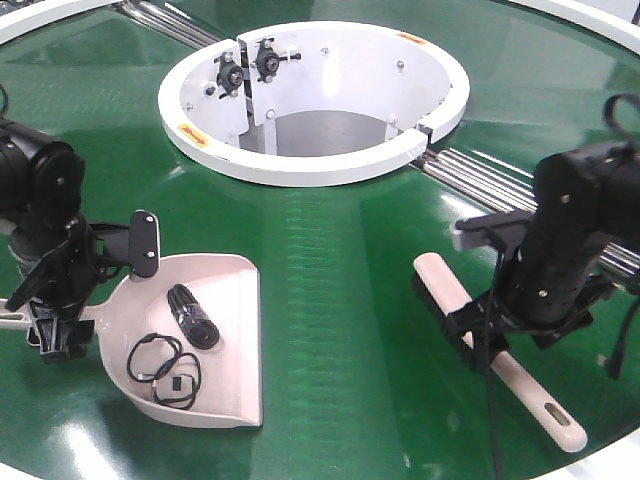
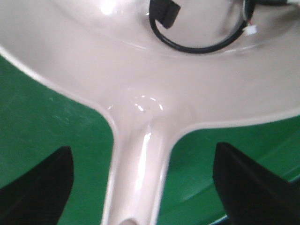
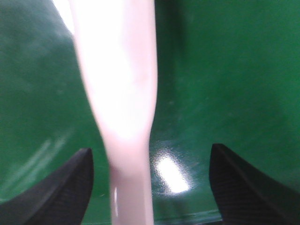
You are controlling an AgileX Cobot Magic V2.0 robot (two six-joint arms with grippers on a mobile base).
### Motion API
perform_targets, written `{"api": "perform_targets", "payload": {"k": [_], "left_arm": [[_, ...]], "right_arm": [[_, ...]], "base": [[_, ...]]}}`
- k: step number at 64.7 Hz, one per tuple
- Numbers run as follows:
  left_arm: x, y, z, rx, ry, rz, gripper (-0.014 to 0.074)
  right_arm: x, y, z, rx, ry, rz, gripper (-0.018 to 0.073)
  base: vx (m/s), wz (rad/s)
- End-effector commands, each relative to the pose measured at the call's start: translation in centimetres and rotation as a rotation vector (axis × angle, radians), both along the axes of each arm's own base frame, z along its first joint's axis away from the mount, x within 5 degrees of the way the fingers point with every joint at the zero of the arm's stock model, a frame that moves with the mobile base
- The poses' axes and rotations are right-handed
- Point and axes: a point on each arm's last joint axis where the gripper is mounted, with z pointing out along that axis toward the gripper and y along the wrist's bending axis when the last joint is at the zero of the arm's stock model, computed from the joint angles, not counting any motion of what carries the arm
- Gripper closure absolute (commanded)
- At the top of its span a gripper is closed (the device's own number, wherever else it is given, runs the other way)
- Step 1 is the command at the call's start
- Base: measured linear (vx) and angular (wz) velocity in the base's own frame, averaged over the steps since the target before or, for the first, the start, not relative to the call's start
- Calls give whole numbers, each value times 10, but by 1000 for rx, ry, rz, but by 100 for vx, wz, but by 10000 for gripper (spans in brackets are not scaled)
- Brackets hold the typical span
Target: Clean and inspect green conveyor with broom and dustpan
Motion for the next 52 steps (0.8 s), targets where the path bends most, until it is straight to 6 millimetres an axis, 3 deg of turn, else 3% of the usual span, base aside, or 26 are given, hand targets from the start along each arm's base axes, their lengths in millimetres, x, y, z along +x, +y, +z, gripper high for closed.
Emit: {"api": "perform_targets", "payload": {"k": [1, 18, 30, 42, 52], "left_arm": [[-12, -2, 38, -64, -99, 25, 9], [-57, 5, 110, -190, -319, 38, 9], [-107, 0, 160, -488, -476, 161, 11], [-153, 1, 210, -764, -738, 138, 11], [-196, 13, 231, -896, -833, 231, 11]], "right_arm": [[-7, -4, 39, 40, -151, 4, 48], [-31, -10, 108, 139, -528, 10, 50], [-60, -17, 156, 202, -794, 20, 51], [-89, -25, 184, 243, -957, 25, 51], [-116, -32, 187, 271, -1115, 47, 51]], "base": [[0, 0], [0, 0], [0, 0], [0, 0], [0, 0]]}}
